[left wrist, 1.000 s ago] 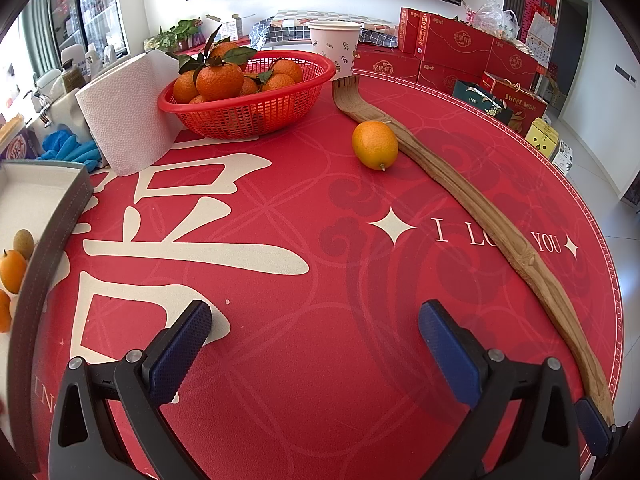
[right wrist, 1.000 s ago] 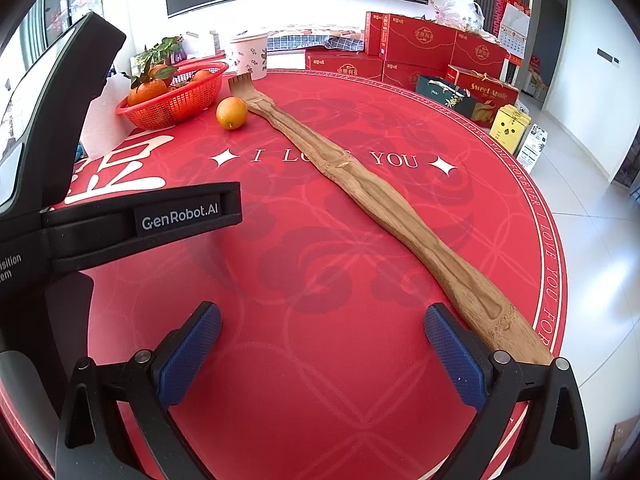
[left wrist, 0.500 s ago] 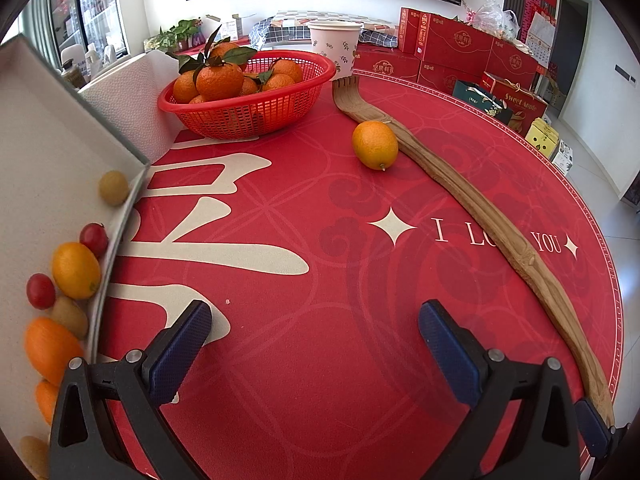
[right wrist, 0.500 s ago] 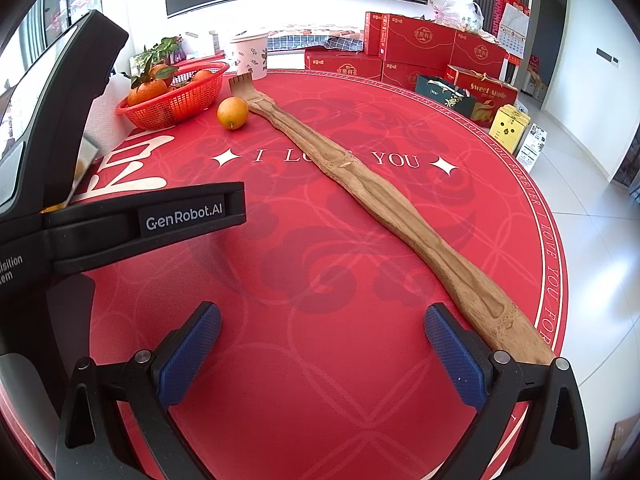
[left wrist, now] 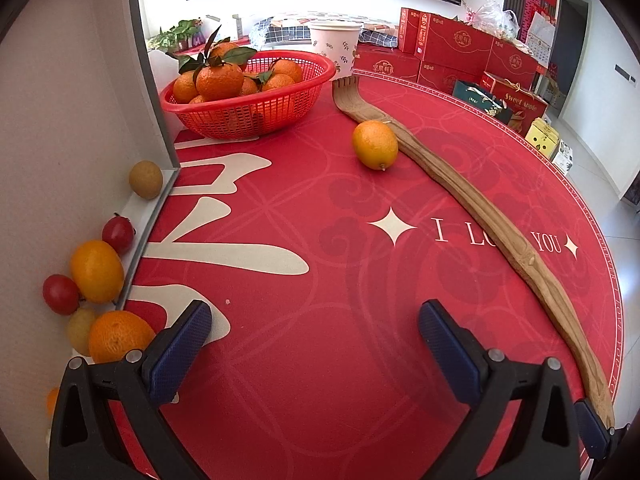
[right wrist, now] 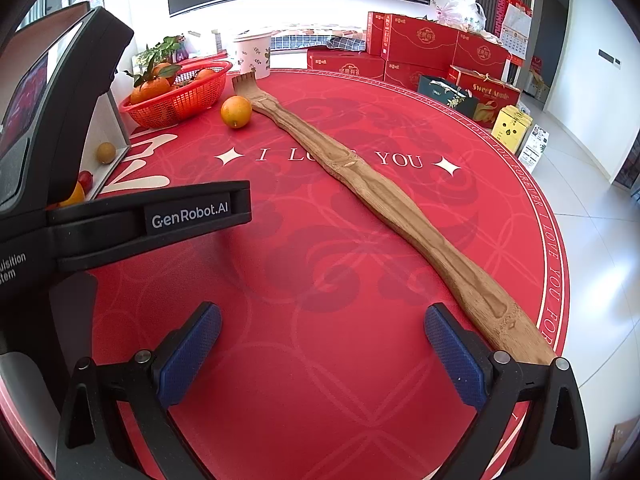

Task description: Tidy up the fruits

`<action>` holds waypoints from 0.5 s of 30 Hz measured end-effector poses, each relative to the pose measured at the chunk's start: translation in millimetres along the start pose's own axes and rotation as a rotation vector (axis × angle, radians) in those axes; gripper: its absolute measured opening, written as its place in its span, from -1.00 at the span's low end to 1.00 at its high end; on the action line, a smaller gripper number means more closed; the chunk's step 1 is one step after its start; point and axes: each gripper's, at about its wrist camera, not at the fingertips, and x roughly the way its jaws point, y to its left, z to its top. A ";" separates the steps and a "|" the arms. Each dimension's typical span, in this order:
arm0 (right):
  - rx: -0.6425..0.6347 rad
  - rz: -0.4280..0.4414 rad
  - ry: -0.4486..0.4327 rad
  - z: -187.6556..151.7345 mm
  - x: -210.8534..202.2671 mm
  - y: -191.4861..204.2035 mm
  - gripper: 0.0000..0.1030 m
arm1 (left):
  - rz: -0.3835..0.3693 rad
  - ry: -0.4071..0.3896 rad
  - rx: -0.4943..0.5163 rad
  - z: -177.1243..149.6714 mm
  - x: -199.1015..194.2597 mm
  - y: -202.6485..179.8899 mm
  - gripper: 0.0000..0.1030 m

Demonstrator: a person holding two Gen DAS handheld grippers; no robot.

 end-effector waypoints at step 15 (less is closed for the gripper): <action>-0.003 0.002 -0.003 0.5 0.6 0.1 0.98 | -0.001 0.000 0.000 0.1 0.7 -0.2 1.00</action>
